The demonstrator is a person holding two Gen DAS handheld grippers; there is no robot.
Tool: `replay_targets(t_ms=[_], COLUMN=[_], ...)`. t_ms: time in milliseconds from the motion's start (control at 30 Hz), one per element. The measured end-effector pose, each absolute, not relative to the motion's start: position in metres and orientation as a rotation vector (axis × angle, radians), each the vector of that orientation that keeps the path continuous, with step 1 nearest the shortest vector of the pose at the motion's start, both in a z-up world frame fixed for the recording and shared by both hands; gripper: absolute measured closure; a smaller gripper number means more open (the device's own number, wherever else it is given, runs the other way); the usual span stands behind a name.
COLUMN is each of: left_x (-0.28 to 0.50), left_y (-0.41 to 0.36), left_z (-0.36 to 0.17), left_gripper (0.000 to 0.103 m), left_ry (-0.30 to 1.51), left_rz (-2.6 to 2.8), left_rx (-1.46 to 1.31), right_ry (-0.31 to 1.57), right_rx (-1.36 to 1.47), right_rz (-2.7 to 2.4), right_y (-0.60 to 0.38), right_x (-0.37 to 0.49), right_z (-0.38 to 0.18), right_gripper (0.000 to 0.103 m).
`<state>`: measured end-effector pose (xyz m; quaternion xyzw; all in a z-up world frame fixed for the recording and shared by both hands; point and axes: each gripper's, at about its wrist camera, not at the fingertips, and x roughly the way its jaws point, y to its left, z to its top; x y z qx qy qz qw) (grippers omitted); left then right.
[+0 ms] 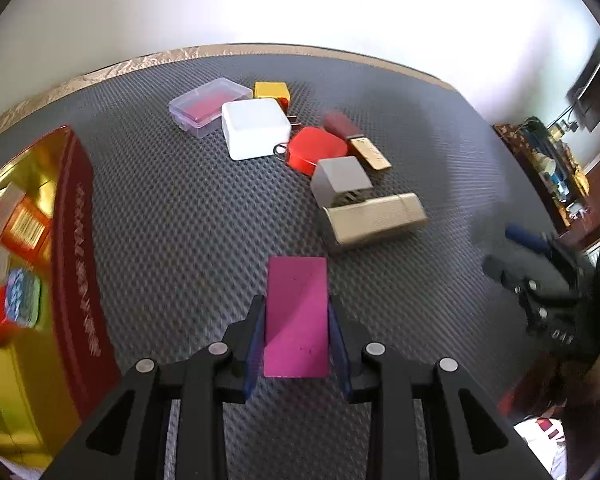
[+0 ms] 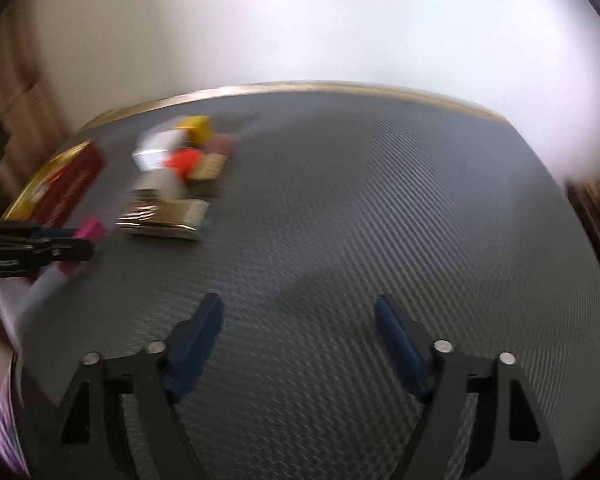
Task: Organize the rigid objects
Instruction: 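Carry the pink block toward the tin with the left gripper while the right gripper grasps the gold lighter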
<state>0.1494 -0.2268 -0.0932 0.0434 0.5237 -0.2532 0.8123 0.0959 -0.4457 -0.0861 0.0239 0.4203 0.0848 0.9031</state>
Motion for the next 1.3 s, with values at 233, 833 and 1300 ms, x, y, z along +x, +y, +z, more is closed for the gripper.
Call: replay_targets(t_ms=[233,833,1300], left_x=[0.123,0.093,0.124], left_y=[-0.213,-0.129,-0.068], left_z=[-0.073,-0.011,-0.002], left_gripper=[0.073,0.073,0.073], left_ry=[1.101,1.041,1.014], left_rz=[-0.559,-0.490,-0.351], left_rx=[0.051,-0.040,0.005], right_ry=[0.854,1.110,1.117], right_rx=[-0.229,-0.580,-0.342], right_rz=[0.519,0.773,0.577], right_y=[-0.391,-0.319,-0.339], right_x=[0.142,0.196,0.144], right_z=[-0.050,-0.087,-0.083], right_gripper=[0.031,0.055,0.076])
